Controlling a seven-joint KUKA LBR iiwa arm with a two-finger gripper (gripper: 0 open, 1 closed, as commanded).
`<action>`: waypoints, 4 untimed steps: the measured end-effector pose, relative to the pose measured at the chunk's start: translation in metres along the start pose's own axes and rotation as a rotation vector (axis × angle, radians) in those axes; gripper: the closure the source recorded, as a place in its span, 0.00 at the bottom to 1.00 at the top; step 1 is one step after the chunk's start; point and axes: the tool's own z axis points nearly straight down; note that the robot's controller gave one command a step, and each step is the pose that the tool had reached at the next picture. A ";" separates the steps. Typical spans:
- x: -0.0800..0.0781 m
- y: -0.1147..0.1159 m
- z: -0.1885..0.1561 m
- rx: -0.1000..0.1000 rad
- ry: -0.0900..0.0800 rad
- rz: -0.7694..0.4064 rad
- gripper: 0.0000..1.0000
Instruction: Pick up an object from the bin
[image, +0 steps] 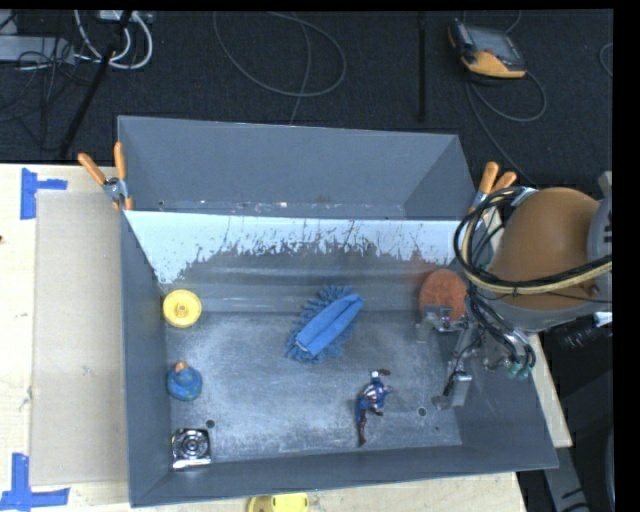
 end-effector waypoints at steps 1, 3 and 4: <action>-0.002 0.000 -0.004 0.001 -0.007 -0.004 0.00; 0.001 0.038 0.035 0.002 -0.008 -0.520 0.00; 0.008 0.064 0.042 0.003 -0.007 -0.809 0.00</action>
Offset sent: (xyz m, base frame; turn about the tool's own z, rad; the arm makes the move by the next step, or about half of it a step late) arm -0.0086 0.0404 -0.0772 -0.5129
